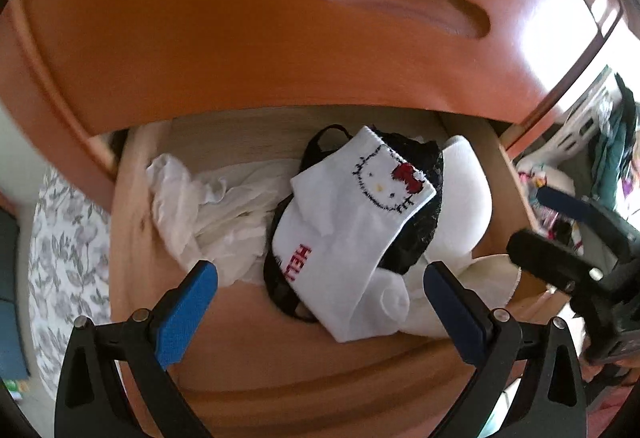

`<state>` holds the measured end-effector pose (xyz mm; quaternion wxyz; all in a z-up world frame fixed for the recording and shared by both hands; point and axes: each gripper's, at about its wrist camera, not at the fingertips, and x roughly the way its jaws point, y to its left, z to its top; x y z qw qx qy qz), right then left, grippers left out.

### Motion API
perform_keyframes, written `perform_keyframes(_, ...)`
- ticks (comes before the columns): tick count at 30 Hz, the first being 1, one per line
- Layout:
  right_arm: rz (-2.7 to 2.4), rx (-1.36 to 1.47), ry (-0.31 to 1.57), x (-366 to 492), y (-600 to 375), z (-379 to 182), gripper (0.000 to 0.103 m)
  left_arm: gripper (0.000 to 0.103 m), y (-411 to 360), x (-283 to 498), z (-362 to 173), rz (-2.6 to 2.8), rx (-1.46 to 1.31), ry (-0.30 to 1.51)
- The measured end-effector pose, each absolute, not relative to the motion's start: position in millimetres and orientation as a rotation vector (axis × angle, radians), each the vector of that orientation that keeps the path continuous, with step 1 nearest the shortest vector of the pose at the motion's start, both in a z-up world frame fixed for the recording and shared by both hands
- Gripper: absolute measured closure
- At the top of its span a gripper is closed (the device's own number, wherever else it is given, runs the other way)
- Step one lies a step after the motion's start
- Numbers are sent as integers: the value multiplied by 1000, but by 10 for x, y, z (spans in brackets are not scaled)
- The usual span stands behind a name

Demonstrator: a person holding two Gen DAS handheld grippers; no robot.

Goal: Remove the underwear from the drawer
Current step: 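Grasp the white Hello Kitty sock with the left tool while the right tool grasps the black lace bra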

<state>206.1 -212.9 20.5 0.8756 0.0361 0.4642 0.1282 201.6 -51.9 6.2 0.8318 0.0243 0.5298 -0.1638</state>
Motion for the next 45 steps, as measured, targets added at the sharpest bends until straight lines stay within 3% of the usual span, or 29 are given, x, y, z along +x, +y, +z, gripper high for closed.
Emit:
perform_keyframes(7, 246, 122, 990, 2170, -2243, 115, 0, 2, -792, 2180, -110, -393, 148, 1171)
perform_keyframes(11, 242, 139, 1007, 2191, -2270, 61, 0, 18, -900, 2270, -211, -398, 180, 1210)
perform_keyframes(18, 244, 155, 1007, 2167, -2289, 57, 0, 31, -982, 2332, -240, -438, 175, 1224)
perform_keyframes(21, 246, 155, 1004, 2162, -2279, 60, 0, 43, -946, 2361, -245, -440, 153, 1224)
perform_keyframes(23, 246, 155, 1004, 2141, -2286, 68, 0, 58, -852, 2361, -255, -423, 155, 1214)
perform_keyframes(27, 249, 160, 1004, 2128, -2260, 62, 0, 69, -745, 2394, -243, -429, 90, 1203)
perform_keyframes(29, 253, 159, 1005, 2114, -2239, 70, 0, 84, -684, 2353, -221, -431, 57, 1188)
perform_keyframes(31, 262, 155, 1004, 2109, -2195, 67, 0, 89, -593, 2285, -241, -431, 42, 1171)
perform_keyframes(39, 304, 94, 969, 2110, -1977, 114, 3, 92, -302, 2147, -39, -438, -62, 1093)
perform_keyframes(45, 382, 44, 979, 2122, -1760, 80, 24, 94, -72, 2017, 44, -442, -89, 1047)
